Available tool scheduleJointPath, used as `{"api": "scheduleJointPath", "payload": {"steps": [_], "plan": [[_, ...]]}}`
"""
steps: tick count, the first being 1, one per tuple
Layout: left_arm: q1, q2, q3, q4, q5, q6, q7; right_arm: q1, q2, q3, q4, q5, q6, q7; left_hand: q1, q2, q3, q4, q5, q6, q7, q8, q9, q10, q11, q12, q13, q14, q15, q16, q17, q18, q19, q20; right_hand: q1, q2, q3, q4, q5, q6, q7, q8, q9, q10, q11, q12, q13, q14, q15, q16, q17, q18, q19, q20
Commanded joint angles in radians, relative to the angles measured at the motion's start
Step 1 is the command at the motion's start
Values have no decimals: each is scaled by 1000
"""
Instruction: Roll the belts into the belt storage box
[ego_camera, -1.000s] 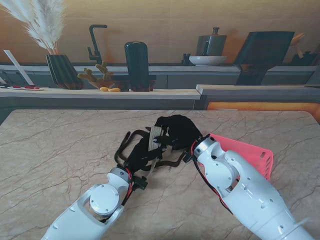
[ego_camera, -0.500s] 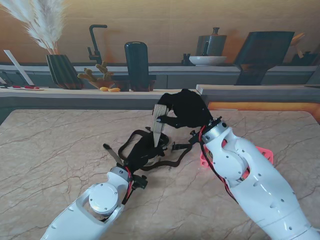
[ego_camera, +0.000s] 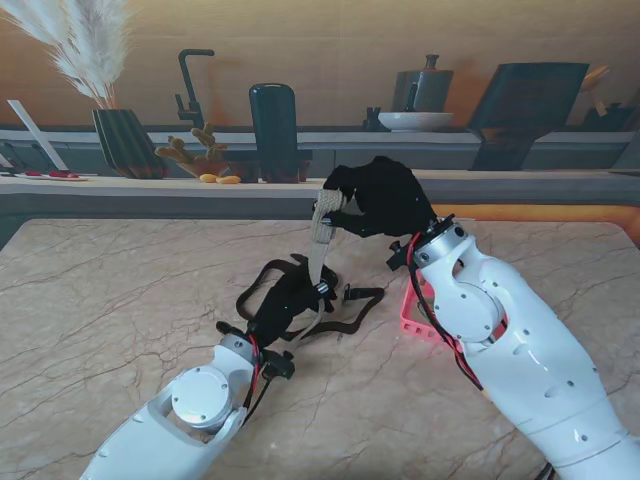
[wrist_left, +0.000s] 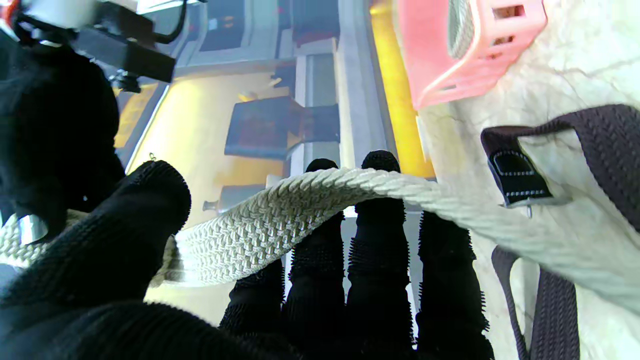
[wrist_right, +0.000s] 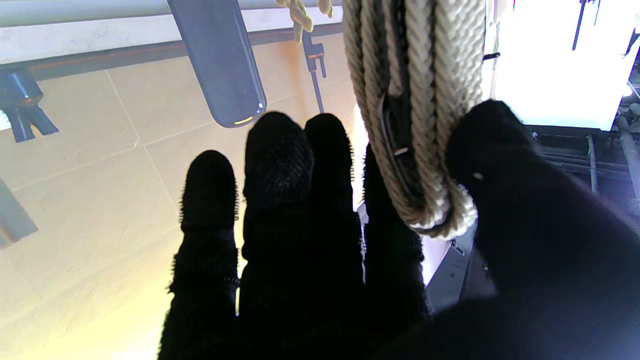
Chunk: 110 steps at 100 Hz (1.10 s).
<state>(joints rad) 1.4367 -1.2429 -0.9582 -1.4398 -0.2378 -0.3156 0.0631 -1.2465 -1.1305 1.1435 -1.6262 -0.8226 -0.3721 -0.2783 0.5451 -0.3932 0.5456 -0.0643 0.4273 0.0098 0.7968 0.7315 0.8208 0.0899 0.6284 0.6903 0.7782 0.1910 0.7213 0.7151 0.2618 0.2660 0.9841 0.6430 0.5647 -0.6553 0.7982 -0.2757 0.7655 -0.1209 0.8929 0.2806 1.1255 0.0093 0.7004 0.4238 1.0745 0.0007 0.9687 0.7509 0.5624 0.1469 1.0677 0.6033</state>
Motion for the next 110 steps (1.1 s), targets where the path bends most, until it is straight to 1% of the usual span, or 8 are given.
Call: {"api": "scheduleJointPath", "payload": {"steps": [1,7,11,20,47,75,89,110], "plan": [[13,1,-1,-9,0,10,7,-2,-1,-8,18,-11,-8,-10,3,32,-55,-3,65,-44,-22,18,-2,-21,-4,-17,-16,9,-8,17,-18,12,-9,10,65,103,102,22,42,-250,180,19,1,-23,4,6,-27,-37,-5,-8,-16,-22,4,4],[17,1,-3,-16,-9,20,6,1,0,-13,33,-21,-12,-17,187,64,-224,-31,96,-96,6,48,22,-23,2,-10,-1,13,7,25,-14,8,-7,25,64,105,101,22,41,-248,182,19,0,-23,5,6,-28,-38,-6,-9,-17,-22,3,3],[17,0,-3,-17,-9,23,7,4,0,-16,42,-25,-14,-20,343,116,-377,-11,112,-125,58,24,54,-24,16,-10,21,18,28,25,-3,7,6,26,65,104,100,22,41,-248,183,18,0,-23,5,6,-28,-38,-6,-9,-17,-22,3,3],[21,-2,-5,-26,-7,42,18,9,1,-24,62,-27,-16,-20,474,176,-379,-12,181,-122,79,-21,125,-19,38,-17,80,25,71,25,26,-2,42,30,63,105,100,22,40,-247,184,16,-1,-25,6,5,-28,-39,-5,-9,-18,-22,2,2],[21,-1,-6,-32,19,55,27,18,1,-65,121,-27,-25,-26,560,169,-350,-5,221,-21,61,-170,232,3,5,-153,154,16,69,-79,85,-26,106,-15,66,102,101,23,41,-247,188,11,-2,-20,10,2,-29,-35,-3,-10,-19,-18,2,1],[38,-8,-12,-56,-15,84,46,37,8,-147,203,-98,-67,-86,527,176,-306,-18,195,-13,38,-214,197,6,-47,-220,119,23,65,-118,62,-31,114,-42,67,96,107,23,46,-235,191,2,0,-11,15,-4,-26,-27,2,-12,-19,-7,9,-1],[44,-12,-20,-59,-66,98,40,38,8,-184,232,-96,-77,-92,242,205,-361,16,142,47,-135,-193,90,20,-130,-270,35,29,4,-120,13,-25,65,-42,68,92,112,23,51,-230,193,-3,1,-7,16,-6,-27,-21,4,-13,-24,-3,10,-2],[47,-10,-30,-56,-136,79,1,44,7,-233,280,-85,-83,-89,-136,20,-151,-12,-32,62,-287,-208,-68,25,-220,-299,-78,2,-162,-154,-17,-5,-17,-33,66,93,114,22,47,-224,191,-7,-2,-3,16,-8,-32,-15,2,-16,-29,2,12,-4]]}}
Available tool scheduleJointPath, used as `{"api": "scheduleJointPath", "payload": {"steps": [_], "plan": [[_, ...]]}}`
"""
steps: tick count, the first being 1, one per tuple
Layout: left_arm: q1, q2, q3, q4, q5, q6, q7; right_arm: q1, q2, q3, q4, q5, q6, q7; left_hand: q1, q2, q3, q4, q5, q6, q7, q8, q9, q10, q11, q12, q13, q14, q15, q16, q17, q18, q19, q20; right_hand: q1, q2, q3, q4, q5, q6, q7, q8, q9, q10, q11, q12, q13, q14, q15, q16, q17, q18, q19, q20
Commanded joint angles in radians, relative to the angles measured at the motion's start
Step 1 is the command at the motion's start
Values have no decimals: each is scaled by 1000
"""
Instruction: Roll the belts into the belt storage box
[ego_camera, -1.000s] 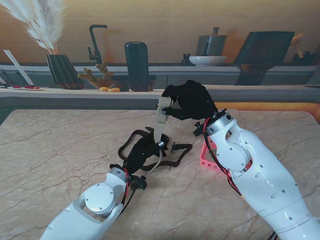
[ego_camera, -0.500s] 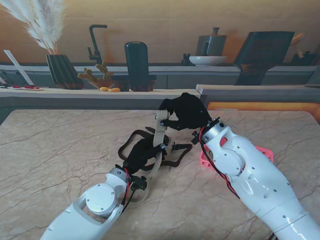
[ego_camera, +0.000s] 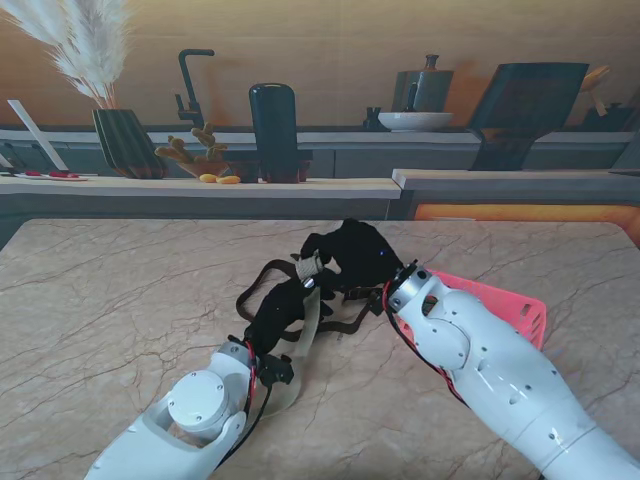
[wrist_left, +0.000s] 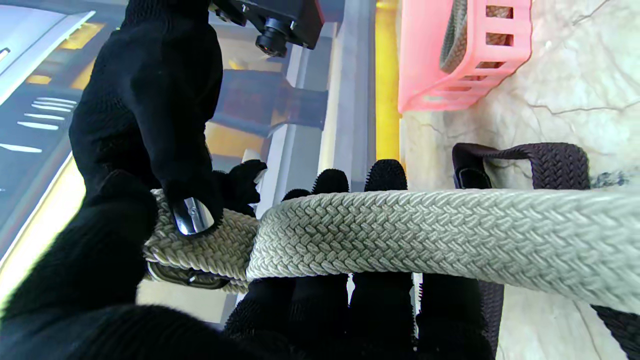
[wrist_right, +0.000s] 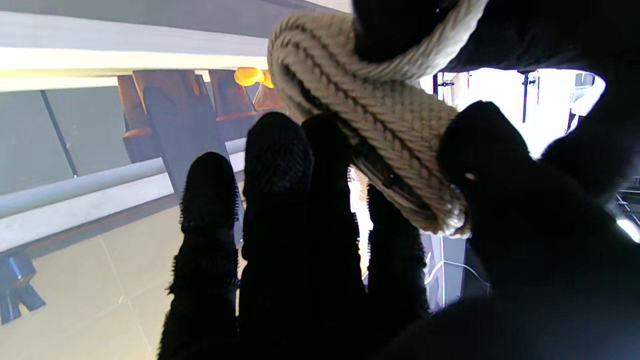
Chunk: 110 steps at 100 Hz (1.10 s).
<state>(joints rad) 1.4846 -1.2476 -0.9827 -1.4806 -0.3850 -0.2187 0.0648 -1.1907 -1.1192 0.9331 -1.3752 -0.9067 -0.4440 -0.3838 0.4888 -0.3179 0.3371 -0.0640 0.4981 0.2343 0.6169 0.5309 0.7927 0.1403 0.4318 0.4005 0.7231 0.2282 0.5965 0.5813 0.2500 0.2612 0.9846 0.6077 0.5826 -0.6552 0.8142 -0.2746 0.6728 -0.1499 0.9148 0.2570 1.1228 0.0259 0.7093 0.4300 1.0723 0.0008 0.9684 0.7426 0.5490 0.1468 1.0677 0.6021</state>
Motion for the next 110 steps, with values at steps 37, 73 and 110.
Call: {"api": "scheduleJointPath", "payload": {"steps": [37,73,110], "plan": [[16,-11,-27,-39,-80,6,-12,12,0,-90,105,-13,-46,11,-143,-47,77,-39,-219,-156,-141,-11,-91,-30,-27,-8,-38,-45,-75,-29,-6,-11,-40,-2,48,72,114,21,140,-187,166,7,-2,-17,2,-20,-35,-11,-7,-15,-21,12,12,-9],[30,-13,-32,-68,-58,32,23,10,2,-113,124,-6,-51,24,214,36,83,21,-210,-164,-13,42,-21,-79,84,61,58,-88,53,20,73,-68,47,44,-8,-24,173,20,129,-172,165,-3,-12,-11,-1,-20,-41,-5,-14,-24,-26,18,14,-19],[40,-17,-41,-90,-72,72,43,-66,28,-19,13,-97,-89,16,603,-8,178,-43,-182,-197,123,82,112,-109,-49,302,110,-115,163,89,114,-72,109,52,-90,-123,166,45,39,-58,-11,120,-154,32,-8,-4,-133,6,-53,-36,-72,32,-18,-18]]}}
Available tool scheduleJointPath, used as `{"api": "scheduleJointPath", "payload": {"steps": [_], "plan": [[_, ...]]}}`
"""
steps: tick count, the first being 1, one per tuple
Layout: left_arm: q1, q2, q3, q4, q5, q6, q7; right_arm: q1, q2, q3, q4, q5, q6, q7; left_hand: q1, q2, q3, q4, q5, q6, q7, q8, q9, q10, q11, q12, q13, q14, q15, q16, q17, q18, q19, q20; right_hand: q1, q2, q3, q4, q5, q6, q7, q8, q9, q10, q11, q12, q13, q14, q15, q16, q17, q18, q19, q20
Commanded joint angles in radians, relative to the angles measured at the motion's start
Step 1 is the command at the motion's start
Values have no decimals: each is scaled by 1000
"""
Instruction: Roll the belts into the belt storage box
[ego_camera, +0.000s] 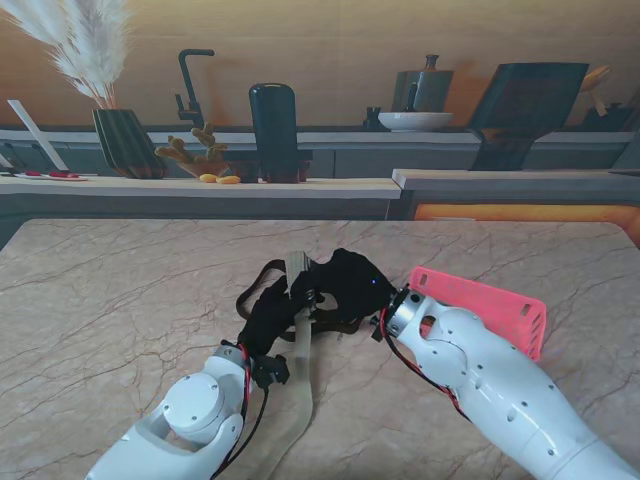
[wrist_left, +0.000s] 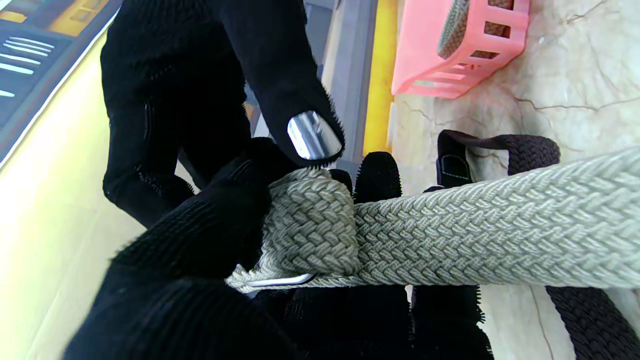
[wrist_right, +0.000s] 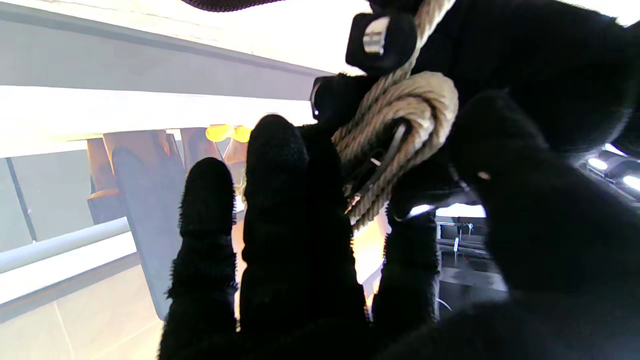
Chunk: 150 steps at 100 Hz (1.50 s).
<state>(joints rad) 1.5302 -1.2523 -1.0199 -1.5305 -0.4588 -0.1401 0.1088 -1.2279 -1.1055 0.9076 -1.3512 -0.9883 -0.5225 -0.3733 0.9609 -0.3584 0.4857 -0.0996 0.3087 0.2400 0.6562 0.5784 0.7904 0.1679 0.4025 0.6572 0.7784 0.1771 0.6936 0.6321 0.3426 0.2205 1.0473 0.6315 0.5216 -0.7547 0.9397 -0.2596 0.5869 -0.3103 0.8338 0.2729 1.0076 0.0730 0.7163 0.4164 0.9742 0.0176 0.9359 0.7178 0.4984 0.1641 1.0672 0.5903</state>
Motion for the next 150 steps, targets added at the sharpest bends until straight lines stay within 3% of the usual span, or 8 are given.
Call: {"api": "scheduleJointPath", "payload": {"steps": [1,9,39,77,117,136,141,150], "plan": [[-6,-13,-3,-40,4,-6,-1,-33,15,12,-17,-18,-12,5,150,36,15,-7,10,-204,93,38,119,-137,-27,59,57,-64,74,49,24,-30,50,32,-31,-20,41,33,121,106,65,107,-44,-15,-17,9,-38,-11,-23,-11,-23,15,-19,-6],[-10,-13,2,-36,27,-4,6,-66,17,59,-69,-37,-18,-9,216,54,-8,-7,6,-215,139,66,110,-140,-19,109,68,-74,112,87,34,-28,68,47,-78,22,41,121,81,135,-22,207,-94,-7,-30,6,-63,-9,-47,-21,-32,13,-32,-1],[-39,-11,31,4,143,-30,28,-180,13,232,-251,-64,44,-38,305,96,-81,1,13,-265,247,167,73,-119,26,192,87,-81,174,170,50,-25,92,84,-149,188,-174,158,-179,284,-166,234,-389,64,-64,-11,-132,12,-184,-97,-34,-2,-62,-4],[-66,-2,62,47,269,-89,36,-158,-5,227,-245,283,240,277,330,111,-108,6,25,-273,320,243,64,-107,36,200,85,-68,178,185,42,-12,93,93,-127,190,-280,175,-173,358,-284,239,-464,118,-81,-8,-134,-15,-144,-64,8,-41,-73,14],[-66,8,59,44,244,-87,-13,-88,-11,157,-194,679,334,508,330,110,-105,6,29,-268,314,249,70,-102,43,207,84,-58,171,184,35,-6,88,94,5,62,-22,140,-162,295,-269,277,-452,83,-62,19,-162,-57,-46,4,26,-93,-45,74],[-64,10,57,41,238,-87,-20,-78,-10,148,-188,783,330,561,330,110,-103,5,33,-267,313,251,69,-101,42,209,85,-55,165,181,35,-6,87,94,55,57,95,137,7,163,-130,296,-273,24,-70,3,-57,-71,-74,-14,102,-102,-31,74],[-64,10,56,41,237,-87,-23,-76,-10,146,-188,807,338,573,330,109,-103,5,33,-267,312,252,70,-100,41,209,85,-56,164,181,35,-6,87,94,124,43,67,32,57,105,1,160,-189,12,-86,-1,-1,-73,-83,-14,140,-105,-11,66],[-62,11,56,39,235,-88,-24,-70,-9,143,-189,839,351,597,329,107,-108,4,35,-267,301,244,72,-95,37,206,85,-57,158,179,35,-6,87,95,234,59,33,24,179,17,177,58,11,-5,-107,14,124,-80,-66,6,217,-115,27,56]]}}
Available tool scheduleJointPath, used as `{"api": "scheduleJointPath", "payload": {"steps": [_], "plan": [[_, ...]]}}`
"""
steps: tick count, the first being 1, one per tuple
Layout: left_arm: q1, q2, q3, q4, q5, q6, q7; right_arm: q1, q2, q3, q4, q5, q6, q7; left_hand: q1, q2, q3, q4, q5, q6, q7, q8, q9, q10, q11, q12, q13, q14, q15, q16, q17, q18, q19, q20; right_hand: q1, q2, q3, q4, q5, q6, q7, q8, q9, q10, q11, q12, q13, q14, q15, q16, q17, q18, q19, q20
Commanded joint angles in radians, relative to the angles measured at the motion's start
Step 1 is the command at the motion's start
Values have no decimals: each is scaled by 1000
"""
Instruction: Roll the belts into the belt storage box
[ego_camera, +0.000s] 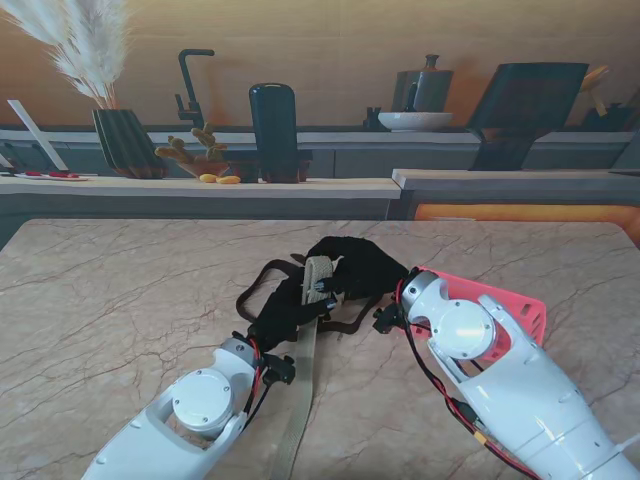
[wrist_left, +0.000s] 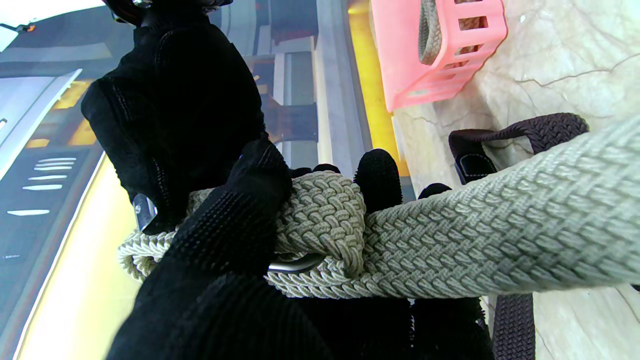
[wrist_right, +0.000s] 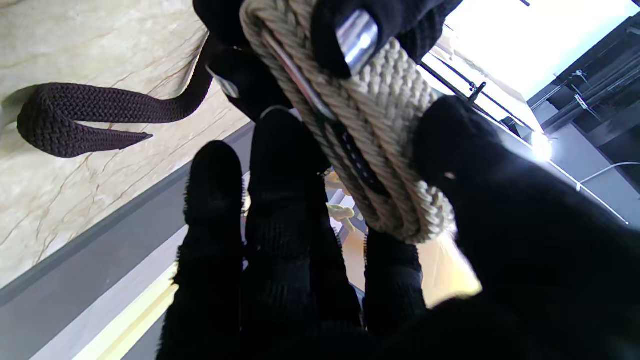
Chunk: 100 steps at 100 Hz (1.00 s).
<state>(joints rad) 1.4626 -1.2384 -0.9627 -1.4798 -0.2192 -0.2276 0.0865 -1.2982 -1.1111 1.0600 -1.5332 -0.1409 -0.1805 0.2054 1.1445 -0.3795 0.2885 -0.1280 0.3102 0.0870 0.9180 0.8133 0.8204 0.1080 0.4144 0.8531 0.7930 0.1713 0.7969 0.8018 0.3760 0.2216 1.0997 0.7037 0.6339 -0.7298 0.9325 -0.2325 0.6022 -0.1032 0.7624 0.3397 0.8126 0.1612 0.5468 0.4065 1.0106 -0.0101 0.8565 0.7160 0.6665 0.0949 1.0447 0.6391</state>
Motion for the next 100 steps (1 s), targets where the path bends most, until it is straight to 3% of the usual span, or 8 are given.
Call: {"api": "scheduleJointPath", "payload": {"steps": [1,14,24,33,61,69,78,100], "plan": [[6,-3,-2,-12,-5,-1,-2,0,-4,-9,-7,-5,10,19,145,124,88,33,36,-113,33,4,45,-36,22,8,70,-51,53,8,2,-7,35,23,128,36,43,-1,184,-200,259,-9,228,-97,63,27,102,-53,19,9,57,-46,53,8],[6,-4,-3,-11,-14,-1,-5,-2,-14,-5,-22,5,12,-14,-48,26,201,42,41,-102,-42,-71,64,-28,-77,29,49,-41,7,-14,-11,2,-6,6,140,-6,95,-2,308,-227,309,-53,356,-107,32,31,194,-48,41,21,110,-40,84,8],[1,-3,-2,-3,-12,-3,-9,-14,-24,12,-57,-37,2,-89,-243,-9,313,56,37,-84,-119,-92,-44,-27,33,-100,2,-25,-51,-43,-50,7,-50,-7,140,-20,106,-3,326,-229,319,-65,372,-109,24,32,209,-44,37,24,119,-40,88,9],[-4,-2,0,5,4,-12,-9,-27,-33,31,-98,-75,-1,-150,-307,-3,322,70,35,-77,-148,-96,-84,-33,65,-167,-23,-22,-94,-67,-70,13,-85,-25,140,-24,112,-3,328,-226,323,-67,375,-108,23,33,212,-43,36,25,122,-38,90,10],[0,0,-4,-1,-14,-7,-23,-35,-37,80,-194,-175,-18,-221,-268,16,277,52,65,-89,-170,-111,-55,-28,64,-175,-16,-13,-99,-78,-79,19,-97,-33,134,-22,124,-6,324,-235,333,-68,373,-114,26,38,211,-49,35,30,121,-43,89,10],[1,-1,-6,-4,-19,-3,-21,-31,-35,92,-208,-203,-27,-227,-167,58,178,44,80,-106,-144,-124,-10,-27,41,-142,0,-11,-93,-86,-74,15,-90,-35,132,-21,125,-7,320,-236,335,-67,371,-116,26,38,210,-48,34,30,121,-44,88,10],[6,-2,-9,-12,-40,11,-23,-22,-32,104,-215,-253,-43,-240,-3,139,-21,49,101,-118,-111,-141,29,-25,34,-131,18,-8,-89,-100,-70,17,-80,-41,131,-17,126,-8,315,-241,337,-67,369,-118,27,38,207,-52,33,31,119,-49,86,10],[6,-2,-9,-12,-57,17,-35,15,-31,110,-188,-408,-107,-315,4,156,-42,48,112,-114,-120,-154,34,-20,36,-138,16,7,-86,-100,-75,19,-78,-41,117,-10,128,-11,303,-258,344,-66,363,-131,32,36,206,-67,30,30,121,-63,82,8]]}}
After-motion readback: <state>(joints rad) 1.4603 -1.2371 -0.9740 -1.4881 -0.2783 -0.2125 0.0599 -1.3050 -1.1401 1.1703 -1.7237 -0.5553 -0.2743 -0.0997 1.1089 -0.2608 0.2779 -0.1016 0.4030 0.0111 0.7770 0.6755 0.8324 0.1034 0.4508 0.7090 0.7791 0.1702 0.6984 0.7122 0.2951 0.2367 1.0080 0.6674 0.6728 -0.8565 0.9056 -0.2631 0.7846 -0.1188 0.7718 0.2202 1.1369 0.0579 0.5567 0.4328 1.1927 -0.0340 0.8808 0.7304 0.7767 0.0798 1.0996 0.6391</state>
